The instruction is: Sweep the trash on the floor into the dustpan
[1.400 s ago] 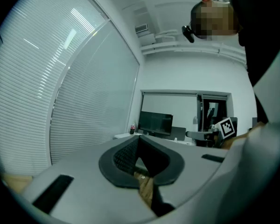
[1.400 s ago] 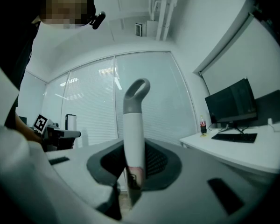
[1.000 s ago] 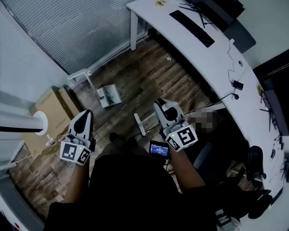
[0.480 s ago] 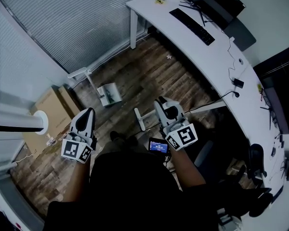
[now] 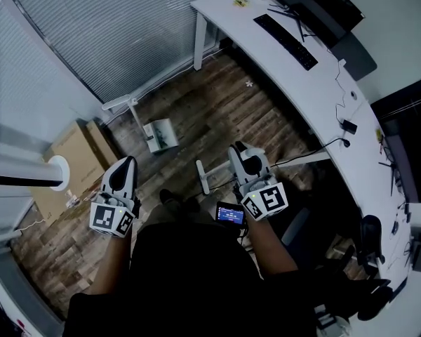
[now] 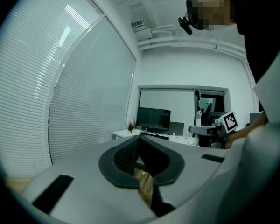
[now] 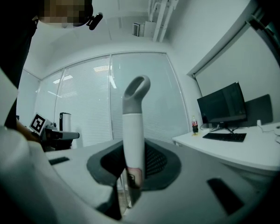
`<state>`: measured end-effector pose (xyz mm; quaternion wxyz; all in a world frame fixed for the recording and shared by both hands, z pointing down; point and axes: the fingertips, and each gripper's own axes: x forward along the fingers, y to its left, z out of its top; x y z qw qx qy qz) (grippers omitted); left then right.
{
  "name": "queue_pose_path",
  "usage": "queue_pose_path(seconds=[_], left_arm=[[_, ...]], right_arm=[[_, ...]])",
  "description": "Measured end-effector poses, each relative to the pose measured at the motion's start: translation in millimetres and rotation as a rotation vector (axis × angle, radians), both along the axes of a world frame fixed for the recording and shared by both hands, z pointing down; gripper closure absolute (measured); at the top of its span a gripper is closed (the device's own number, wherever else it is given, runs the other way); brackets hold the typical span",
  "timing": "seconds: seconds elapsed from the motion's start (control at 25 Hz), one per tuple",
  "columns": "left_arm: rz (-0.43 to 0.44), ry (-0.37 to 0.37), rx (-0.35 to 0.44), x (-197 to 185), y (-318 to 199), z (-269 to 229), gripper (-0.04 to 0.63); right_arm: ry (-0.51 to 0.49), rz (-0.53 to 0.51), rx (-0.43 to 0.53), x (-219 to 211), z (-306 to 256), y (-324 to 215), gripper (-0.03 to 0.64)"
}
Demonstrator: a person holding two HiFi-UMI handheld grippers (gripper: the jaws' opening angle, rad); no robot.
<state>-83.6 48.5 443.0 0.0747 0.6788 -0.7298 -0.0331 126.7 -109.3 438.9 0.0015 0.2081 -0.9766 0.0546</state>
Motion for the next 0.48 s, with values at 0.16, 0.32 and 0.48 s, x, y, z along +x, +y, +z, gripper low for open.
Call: queue_pose_path(seconds=[0.16,0.32,0.48], left_arm=[[-0.014,0.021,-0.008,-4,7,3,0.600],[-0.012,0.017,-0.007,-4,11,6,0.601],[-0.002,0.030,-0.012,-2,12,8,0.601]], right_arm=[[0.003,-0.010,-0.004,-3,0,4,0.552],[0.001,-0.018,-0.005,-4,0,5,0.552],[0.004,-0.016,-0.006,-4,2,5,0.552]])
